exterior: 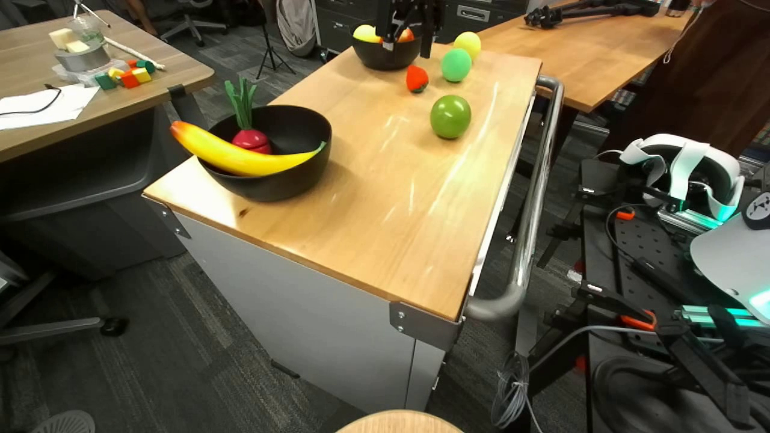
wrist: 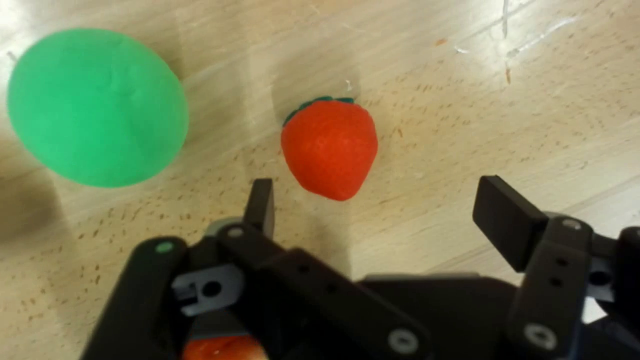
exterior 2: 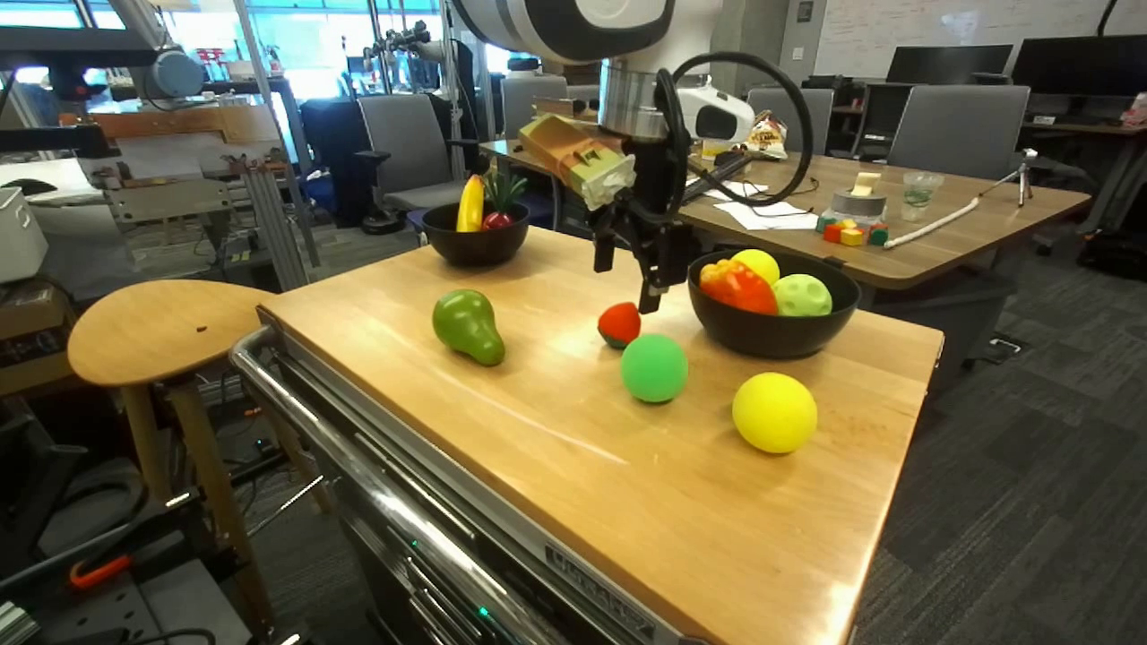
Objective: Split the fruits between the two bowls
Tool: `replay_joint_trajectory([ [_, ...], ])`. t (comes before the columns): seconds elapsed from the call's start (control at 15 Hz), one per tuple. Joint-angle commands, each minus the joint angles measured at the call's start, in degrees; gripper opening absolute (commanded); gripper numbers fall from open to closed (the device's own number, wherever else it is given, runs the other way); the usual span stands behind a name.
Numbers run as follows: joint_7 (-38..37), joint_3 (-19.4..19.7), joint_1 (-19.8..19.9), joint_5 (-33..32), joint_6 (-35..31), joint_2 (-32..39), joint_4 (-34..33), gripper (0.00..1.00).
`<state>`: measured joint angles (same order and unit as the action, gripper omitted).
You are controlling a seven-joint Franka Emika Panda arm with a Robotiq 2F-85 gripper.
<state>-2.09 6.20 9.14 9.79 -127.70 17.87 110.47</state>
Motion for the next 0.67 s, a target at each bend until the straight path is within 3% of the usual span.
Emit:
replay_joint_trajectory([
  [0.0, 0.9, 0.2, -0.2, -1.4, -2.1, 0.5, 1.6, 1.00],
  [0.13, 0.8, 0.4, -0.4, -2.4, -2.9, 1.0, 2.3, 0.96],
  [0.2, 0.8, 0.4, -0.4, -2.9, -3.2, 1.3, 2.7, 0.73],
  [0.33, 0.7, 0.5, -0.4, -3.7, -3.5, 1.4, 3.0, 0.70],
  [0.6, 1.2, 0.1, -0.2, -3.5, -2.9, 0.5, 3.4, 0.38],
])
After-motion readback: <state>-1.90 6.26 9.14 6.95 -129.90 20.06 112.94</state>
